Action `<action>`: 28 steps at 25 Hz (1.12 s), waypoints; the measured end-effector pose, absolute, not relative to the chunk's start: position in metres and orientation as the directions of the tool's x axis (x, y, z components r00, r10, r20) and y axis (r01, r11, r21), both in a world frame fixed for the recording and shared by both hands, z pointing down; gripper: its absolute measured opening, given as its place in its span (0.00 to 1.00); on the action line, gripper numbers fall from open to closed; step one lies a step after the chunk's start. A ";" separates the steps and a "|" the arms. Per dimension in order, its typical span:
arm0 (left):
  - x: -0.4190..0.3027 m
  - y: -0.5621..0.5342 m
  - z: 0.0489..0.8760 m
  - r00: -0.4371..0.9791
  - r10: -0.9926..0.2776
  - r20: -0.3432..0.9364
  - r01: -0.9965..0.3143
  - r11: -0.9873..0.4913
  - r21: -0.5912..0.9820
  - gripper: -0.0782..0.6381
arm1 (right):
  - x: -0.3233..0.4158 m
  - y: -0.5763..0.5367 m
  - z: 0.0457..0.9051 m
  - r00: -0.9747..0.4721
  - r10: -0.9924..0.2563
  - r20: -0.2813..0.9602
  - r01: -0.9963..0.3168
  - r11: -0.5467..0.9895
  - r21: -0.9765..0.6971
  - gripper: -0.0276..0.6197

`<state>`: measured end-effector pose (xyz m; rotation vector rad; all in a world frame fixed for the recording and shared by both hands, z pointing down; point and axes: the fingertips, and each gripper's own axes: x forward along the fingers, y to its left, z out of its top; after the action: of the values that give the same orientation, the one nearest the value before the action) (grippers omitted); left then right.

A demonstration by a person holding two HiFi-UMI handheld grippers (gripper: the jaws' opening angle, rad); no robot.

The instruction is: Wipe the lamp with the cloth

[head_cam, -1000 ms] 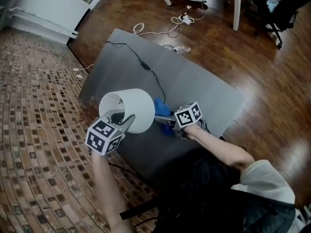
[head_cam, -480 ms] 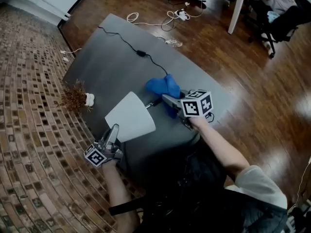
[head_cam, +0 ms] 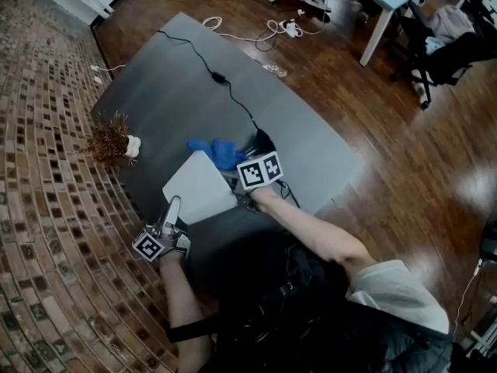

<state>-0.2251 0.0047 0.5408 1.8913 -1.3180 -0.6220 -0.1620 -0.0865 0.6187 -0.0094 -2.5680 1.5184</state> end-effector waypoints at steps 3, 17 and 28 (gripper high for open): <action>-0.225 0.009 0.546 0.346 -0.938 0.024 -0.586 -0.196 0.786 0.17 | -0.171 -0.080 0.638 -0.956 0.093 0.278 -0.155 0.645 -0.748 0.13; -0.222 0.012 0.549 0.347 -0.938 0.011 -0.581 -0.206 0.788 0.17 | -0.070 -0.185 0.662 -0.690 -0.415 0.592 -0.356 0.908 0.221 0.14; -0.232 -0.008 0.550 0.328 -0.942 0.064 -0.544 -0.133 0.828 0.17 | -0.048 -0.182 0.587 -0.689 -0.569 0.449 -0.406 0.816 0.411 0.13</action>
<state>-0.2319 -0.0082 0.5501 1.7973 -1.3240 -0.6301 -0.0480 -0.1820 0.5867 0.7171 -2.4237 -0.3766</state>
